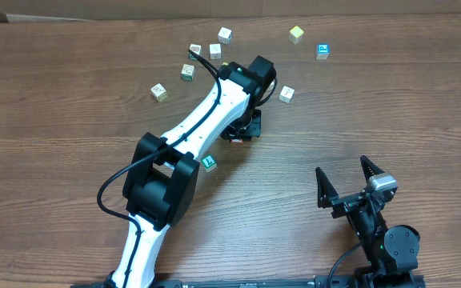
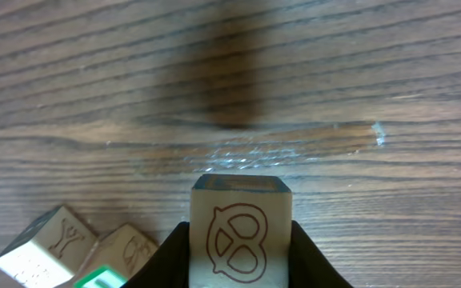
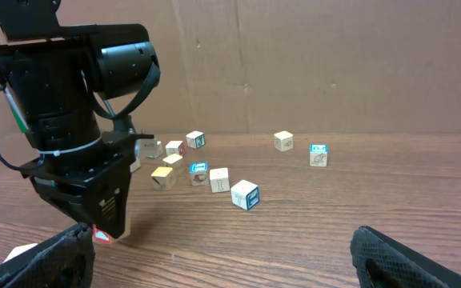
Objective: Form a circle
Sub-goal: 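Close the left gripper on the E block and lift it, then carry the E block with the left gripper toward the 7 and Y blocks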
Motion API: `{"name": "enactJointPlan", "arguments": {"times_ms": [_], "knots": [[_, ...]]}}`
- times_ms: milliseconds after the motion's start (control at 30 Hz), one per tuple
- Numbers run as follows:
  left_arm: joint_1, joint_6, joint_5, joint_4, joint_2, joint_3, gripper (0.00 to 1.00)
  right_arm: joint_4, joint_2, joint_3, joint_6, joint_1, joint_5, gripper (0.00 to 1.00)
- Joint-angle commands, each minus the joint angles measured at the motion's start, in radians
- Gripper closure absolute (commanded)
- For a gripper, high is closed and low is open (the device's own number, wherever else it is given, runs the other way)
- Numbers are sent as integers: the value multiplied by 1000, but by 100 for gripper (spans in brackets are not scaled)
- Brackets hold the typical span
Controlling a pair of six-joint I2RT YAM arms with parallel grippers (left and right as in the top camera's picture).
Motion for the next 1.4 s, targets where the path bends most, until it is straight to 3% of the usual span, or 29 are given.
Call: {"name": "enactJointPlan", "arguments": {"times_ms": [0,33,67,200,467,633,1133,1367], "knots": [[-9,10,24,11,17,-23,66,5,-8,-10,-5,-5,2,0],[-10,10,24,14,17,-26,56,5,-8,-10,-5,-5,2,0],[-10,10,24,17,17,-26,53,5,-8,-10,-5,-5,2,0],[-11,10,24,35,17,-26,48,5,-8,-10,-5,-5,2,0],[-19,11,24,34,17,-26,50,5,-8,-10,-5,-5,2,0],[-27,10,47,9,17,-26,56,5,-8,-10,-5,-5,2,0],[-49,-66,59,-3,17,-31,59,5,-8,-10,-5,-5,2,0],[-51,-80,45,-2,17,-50,55,5,-8,-10,-5,-5,2,0]]}}
